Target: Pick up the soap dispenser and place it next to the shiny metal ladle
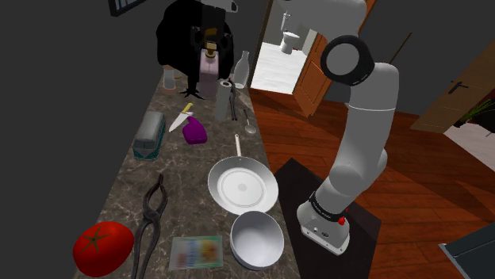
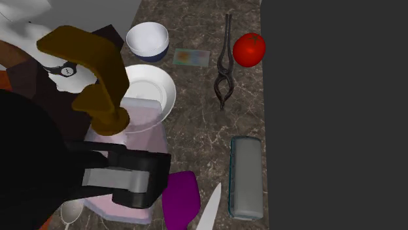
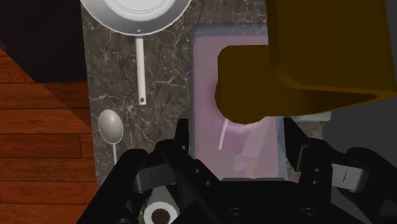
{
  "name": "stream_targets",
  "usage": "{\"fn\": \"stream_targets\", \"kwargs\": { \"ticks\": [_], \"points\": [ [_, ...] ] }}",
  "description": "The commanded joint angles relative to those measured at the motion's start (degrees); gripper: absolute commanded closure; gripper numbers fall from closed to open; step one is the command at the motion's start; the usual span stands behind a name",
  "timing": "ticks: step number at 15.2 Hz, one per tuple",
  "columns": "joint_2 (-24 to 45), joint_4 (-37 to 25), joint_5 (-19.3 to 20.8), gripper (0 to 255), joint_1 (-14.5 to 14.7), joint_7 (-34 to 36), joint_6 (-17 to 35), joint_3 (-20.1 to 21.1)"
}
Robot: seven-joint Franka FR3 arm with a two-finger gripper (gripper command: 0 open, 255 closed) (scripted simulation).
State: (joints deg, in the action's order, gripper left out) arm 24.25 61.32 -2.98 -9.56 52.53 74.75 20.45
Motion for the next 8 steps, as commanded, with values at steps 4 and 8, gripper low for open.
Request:
{"fn": "stream_targets", "kwargs": {
  "ticks": [4,8],
  "points": [
    [6.1,-14.2,1.9,255,-1.8,-4.2,-8.9,-1.6],
    [4.6,-9.9,1.6,255,-3.1,-5.4,-6.3,-1.8]
  ]
}}
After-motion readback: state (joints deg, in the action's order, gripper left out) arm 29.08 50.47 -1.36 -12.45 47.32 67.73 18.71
